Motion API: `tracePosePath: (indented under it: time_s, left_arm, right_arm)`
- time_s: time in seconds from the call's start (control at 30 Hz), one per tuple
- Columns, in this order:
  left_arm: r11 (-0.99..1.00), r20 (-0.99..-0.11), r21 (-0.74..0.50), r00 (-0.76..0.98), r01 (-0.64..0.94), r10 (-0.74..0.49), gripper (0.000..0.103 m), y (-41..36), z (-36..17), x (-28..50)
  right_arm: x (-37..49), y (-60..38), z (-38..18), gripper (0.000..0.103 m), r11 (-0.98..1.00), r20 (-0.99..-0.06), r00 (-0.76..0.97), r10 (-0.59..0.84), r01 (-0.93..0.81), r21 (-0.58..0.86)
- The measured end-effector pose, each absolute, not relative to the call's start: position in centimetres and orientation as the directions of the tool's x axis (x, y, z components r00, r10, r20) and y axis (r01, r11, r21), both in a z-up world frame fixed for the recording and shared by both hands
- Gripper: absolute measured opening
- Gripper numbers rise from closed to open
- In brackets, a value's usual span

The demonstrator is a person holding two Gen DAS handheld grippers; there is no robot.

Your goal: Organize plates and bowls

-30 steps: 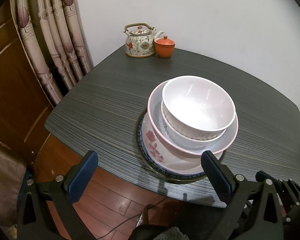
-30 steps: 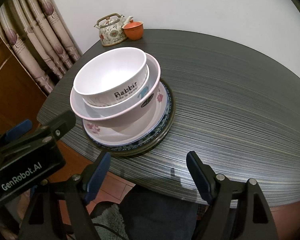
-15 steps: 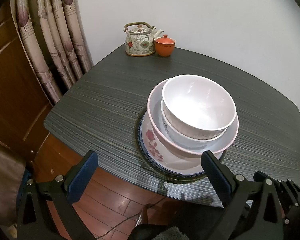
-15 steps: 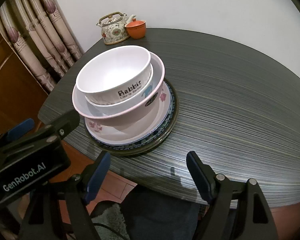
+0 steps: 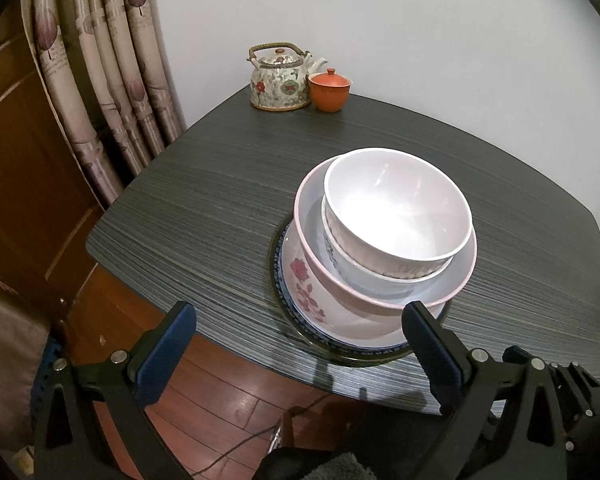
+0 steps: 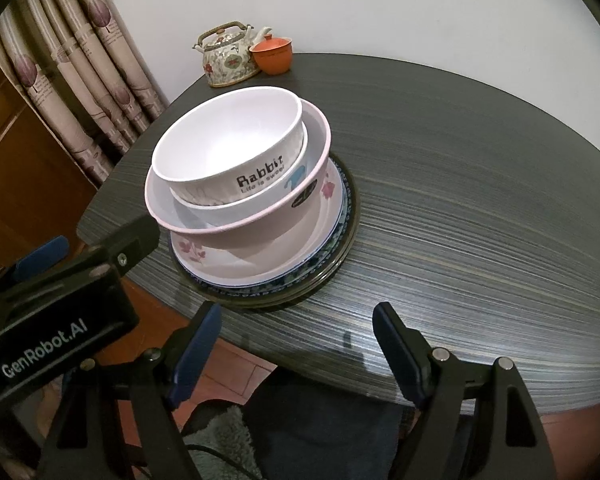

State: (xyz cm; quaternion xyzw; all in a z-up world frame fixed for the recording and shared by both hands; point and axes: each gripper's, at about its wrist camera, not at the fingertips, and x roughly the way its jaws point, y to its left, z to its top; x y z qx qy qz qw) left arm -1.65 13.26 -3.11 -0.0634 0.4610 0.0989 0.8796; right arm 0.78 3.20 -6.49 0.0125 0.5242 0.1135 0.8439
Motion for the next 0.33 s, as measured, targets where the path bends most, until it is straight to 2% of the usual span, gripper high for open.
tracePosePath:
  time_s: [0.33]
  left_arm:
    - [0.971,-0.83,-0.024,0.546,-0.236,0.112,0.102,13.15,-3.36,-1.47]
  right_arm:
    - [0.63,3.24,-6.49,0.08,0.973,-0.88,0.427,0.206,-0.183,0.139]
